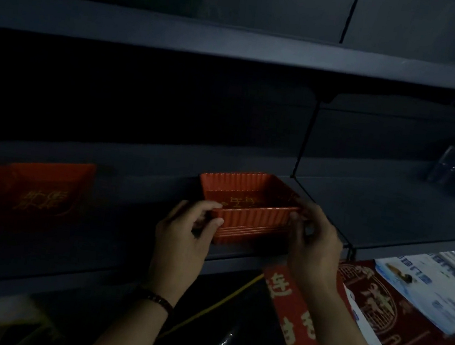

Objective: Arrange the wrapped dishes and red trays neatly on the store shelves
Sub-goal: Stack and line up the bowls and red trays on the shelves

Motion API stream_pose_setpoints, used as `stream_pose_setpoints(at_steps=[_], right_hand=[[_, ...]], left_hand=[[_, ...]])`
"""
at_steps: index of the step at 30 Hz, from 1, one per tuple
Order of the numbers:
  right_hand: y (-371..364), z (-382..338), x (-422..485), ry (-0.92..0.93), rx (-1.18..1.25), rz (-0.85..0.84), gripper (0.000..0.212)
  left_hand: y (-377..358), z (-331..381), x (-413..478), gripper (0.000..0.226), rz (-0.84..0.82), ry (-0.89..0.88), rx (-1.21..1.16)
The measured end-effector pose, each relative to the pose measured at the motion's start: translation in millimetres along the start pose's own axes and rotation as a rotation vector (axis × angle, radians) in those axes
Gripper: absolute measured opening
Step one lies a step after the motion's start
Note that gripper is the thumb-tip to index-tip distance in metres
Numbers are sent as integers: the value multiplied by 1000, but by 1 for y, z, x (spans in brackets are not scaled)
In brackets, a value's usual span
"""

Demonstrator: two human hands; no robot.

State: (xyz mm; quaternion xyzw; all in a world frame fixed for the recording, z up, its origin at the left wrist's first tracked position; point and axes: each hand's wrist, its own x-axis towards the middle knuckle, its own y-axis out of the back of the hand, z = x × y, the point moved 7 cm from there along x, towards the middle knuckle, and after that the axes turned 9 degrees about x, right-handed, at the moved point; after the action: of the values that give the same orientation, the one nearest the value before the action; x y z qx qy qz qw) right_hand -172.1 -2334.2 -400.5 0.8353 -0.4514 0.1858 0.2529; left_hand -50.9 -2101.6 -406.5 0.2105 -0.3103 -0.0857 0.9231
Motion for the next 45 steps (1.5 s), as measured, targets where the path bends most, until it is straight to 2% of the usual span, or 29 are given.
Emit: stream_pose_setpoints(at_steps=[8, 14, 21, 31, 34, 37, 40, 45], right_hand=[[-3, -9, 0, -74, 61, -30, 42], [-15, 0, -7, -271, -27, -168, 39], [-16, -8, -12, -251, -34, -204, 42], [-65, -50, -54, -163, -13, -403, 50], [-86, -67, -68, -141, -12, -507, 56], [-108, -80, -78, -140, -30, -613, 68], [-126, -79, -84, -179, -175, -669, 87], [-143, -95, -94, -226, -384, -579, 87]], left_hand=[[-3, -6, 5, 23, -73, 34, 51], [-9, -14, 1, 16, -164, 55, 49], [-4, -14, -2, 14, -204, 45, 161], [78, -50, -16, 13, -156, 110, 276], [108, -64, -18, 16, -138, 137, 293], [124, -76, -21, 38, -185, 170, 269], [141, -94, -27, 61, -189, 236, 278], [193, -132, -37, 41, -111, 263, 488]])
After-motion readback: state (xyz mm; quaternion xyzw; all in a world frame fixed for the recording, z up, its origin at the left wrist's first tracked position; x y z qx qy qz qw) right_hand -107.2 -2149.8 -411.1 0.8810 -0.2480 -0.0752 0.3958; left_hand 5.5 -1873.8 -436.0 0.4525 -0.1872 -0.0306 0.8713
